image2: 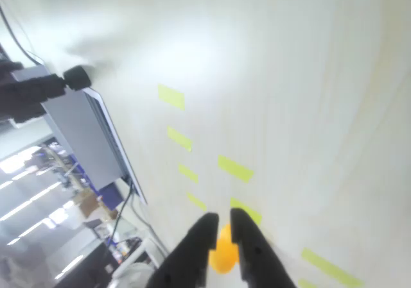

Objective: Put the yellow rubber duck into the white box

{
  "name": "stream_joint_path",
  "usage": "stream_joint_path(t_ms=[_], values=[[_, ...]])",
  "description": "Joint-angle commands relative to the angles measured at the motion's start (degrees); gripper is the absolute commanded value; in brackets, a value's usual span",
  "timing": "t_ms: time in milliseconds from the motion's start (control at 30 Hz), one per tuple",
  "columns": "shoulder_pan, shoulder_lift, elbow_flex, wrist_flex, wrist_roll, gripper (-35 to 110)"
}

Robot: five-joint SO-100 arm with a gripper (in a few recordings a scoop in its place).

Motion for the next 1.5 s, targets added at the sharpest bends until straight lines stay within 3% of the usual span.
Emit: stream_joint_path(t_ms=[0,100,300,500,600,733,1067,1467], values=[[-2.9,-10.72,-18.63,5.36,-0.26,0],[-5.27,-14.94,-25.66,11.69,-0.35,0],[-11.07,-24.08,-40.78,23.82,-10.72,0],[-14.94,-31.11,-50.1,29.53,-12.22,0],[-17.4,-33.66,-52.82,33.05,-17.14,8],[-20.57,-36.65,-55.28,36.04,-24.35,19],[-26.28,-51.33,-61.79,36.65,-26.37,45],[-30.41,-73.92,-79.89,38.58,-25.84,52]])
